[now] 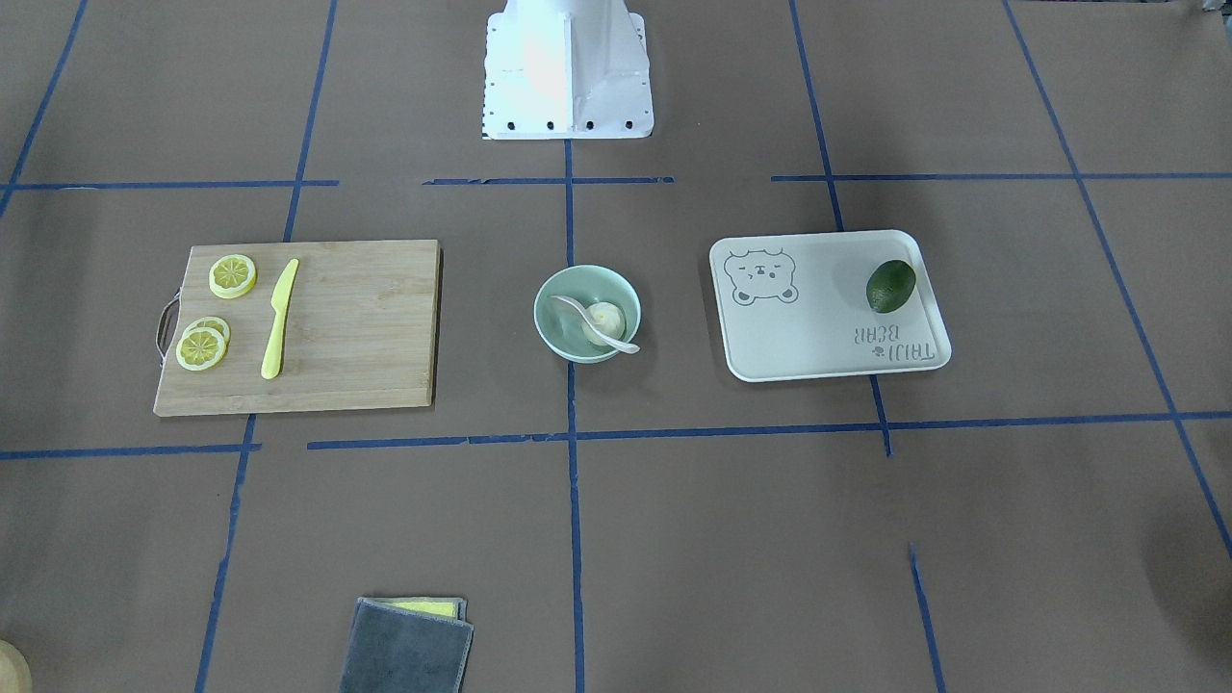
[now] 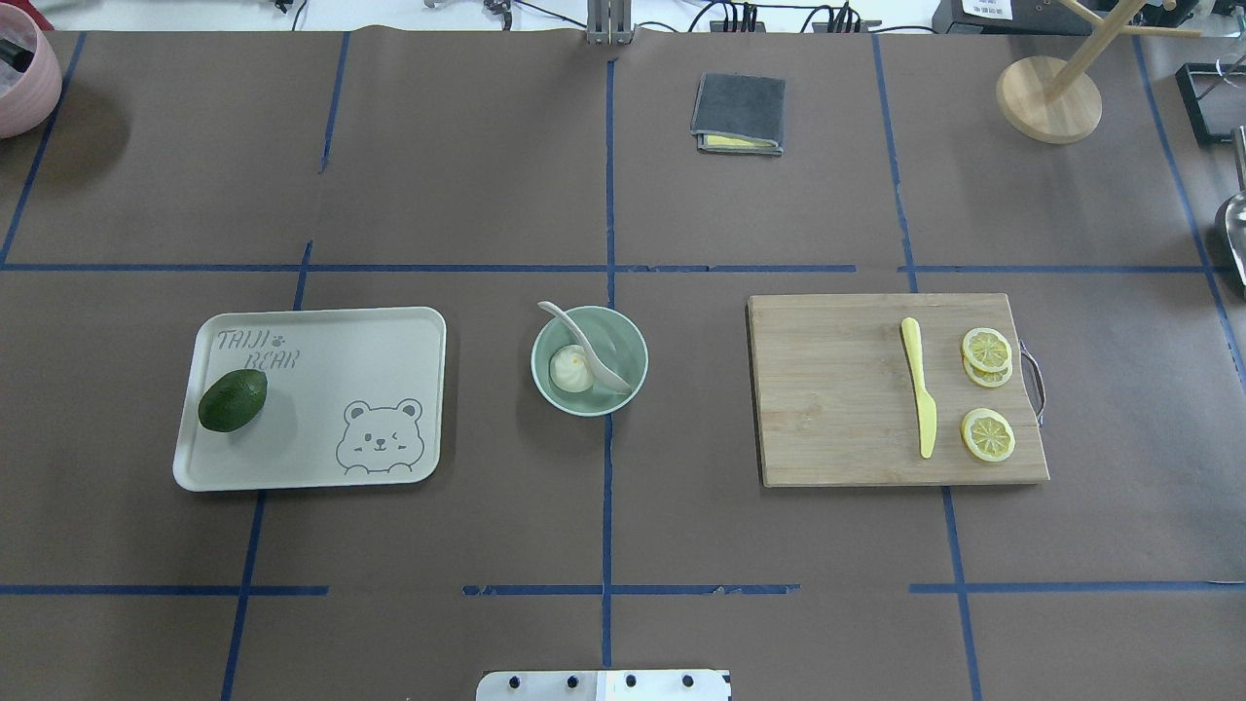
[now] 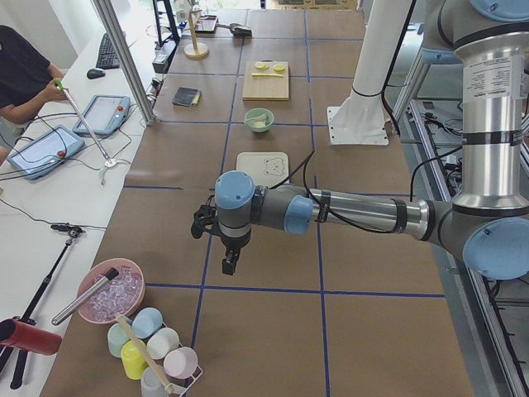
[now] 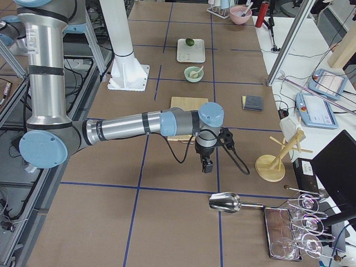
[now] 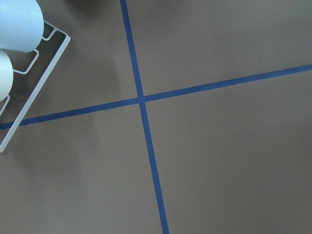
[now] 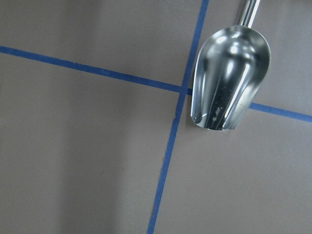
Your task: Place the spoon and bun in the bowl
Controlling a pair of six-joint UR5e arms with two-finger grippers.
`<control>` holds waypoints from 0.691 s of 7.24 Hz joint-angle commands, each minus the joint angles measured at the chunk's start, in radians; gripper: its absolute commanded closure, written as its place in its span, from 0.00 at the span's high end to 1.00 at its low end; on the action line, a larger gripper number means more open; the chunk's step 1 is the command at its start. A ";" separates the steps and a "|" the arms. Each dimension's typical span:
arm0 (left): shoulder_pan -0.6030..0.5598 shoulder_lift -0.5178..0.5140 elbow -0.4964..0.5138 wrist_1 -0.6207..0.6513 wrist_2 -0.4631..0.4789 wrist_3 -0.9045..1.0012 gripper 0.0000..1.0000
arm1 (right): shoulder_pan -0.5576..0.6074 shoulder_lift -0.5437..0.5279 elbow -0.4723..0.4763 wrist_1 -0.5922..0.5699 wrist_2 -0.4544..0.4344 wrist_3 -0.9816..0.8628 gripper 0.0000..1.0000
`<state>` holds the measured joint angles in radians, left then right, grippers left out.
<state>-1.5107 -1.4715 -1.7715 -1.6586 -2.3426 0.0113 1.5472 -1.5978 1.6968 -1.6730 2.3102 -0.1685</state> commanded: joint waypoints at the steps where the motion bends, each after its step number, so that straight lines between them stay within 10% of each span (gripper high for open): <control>1: -0.002 0.000 0.004 0.000 0.000 -0.001 1.00 | 0.060 -0.011 -0.060 0.001 0.070 0.001 1.00; 5: -0.002 0.002 0.009 0.000 0.000 -0.001 1.00 | 0.083 -0.005 -0.054 0.001 0.095 0.038 1.00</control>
<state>-1.5130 -1.4696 -1.7657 -1.6582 -2.3424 0.0107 1.6275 -1.6052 1.6393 -1.6722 2.4030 -0.1472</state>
